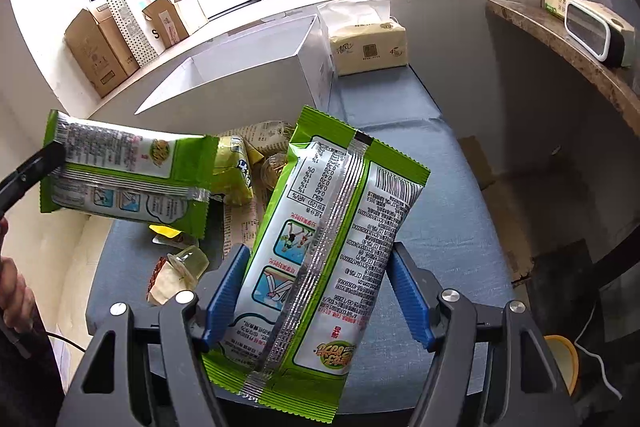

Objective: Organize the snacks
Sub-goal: 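Grasp a green wafer pack with the right tool while the left tool grasps another green pack, then carry both green wafer packs into the white box and open both tools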

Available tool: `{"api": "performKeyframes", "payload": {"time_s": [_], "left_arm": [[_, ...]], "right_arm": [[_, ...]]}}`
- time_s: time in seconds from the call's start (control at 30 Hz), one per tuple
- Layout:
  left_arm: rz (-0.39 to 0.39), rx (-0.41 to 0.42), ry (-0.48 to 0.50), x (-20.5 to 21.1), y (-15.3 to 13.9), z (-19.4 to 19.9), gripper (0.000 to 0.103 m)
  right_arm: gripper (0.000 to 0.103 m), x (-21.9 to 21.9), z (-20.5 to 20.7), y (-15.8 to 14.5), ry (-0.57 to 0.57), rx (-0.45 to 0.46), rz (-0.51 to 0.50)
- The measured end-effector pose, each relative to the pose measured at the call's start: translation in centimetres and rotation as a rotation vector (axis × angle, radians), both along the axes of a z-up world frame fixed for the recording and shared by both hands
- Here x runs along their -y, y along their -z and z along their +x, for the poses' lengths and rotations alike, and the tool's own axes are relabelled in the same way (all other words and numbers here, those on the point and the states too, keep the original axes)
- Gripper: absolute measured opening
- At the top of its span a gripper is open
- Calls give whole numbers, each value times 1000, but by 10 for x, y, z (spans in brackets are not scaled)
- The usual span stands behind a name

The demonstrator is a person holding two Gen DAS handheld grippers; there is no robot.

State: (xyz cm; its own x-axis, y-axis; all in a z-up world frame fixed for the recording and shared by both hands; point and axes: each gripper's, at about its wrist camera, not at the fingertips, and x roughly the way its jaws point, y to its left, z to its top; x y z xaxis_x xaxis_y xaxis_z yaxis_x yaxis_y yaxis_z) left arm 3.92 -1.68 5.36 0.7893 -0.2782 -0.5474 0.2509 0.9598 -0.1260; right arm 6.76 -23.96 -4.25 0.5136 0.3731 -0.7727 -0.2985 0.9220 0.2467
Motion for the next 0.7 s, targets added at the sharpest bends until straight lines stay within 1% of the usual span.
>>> {"api": "performKeyframes", "payload": {"time_s": [0.17, 0.27, 0.33, 0.37, 0.43, 0.5, 0.57, 0.63, 0.7], "left_arm": [[36, 41, -46, -6, -24, -4, 17], [39, 74, -80, -16, -40, 4, 17], [44, 97, -107, -22, -51, 14, 17], [52, 107, -118, -25, -55, 21, 17], [95, 137, -156, -30, -65, 38, 17], [112, 147, -187, -38, -71, 59, 17], [144, 168, -235, -46, -75, 82, 17], [142, 158, -271, -56, -74, 108, 17], [148, 150, -283, -65, -68, 132, 17]], "right_arm": [[74, -2, -1, -13, -12, 44, 18], [74, -10, 8, -33, -37, 88, 38], [74, -21, 17, -52, -61, 139, 39], [74, -29, 23, -61, -77, 169, 29], [74, -45, 38, -79, -107, 228, 14], [75, -63, 59, -92, -128, 259, -4], [74, -78, 85, -105, -149, 293, 9], [75, -92, 112, -116, -156, 298, 26], [75, -105, 139, -121, -174, 303, 61]]}}
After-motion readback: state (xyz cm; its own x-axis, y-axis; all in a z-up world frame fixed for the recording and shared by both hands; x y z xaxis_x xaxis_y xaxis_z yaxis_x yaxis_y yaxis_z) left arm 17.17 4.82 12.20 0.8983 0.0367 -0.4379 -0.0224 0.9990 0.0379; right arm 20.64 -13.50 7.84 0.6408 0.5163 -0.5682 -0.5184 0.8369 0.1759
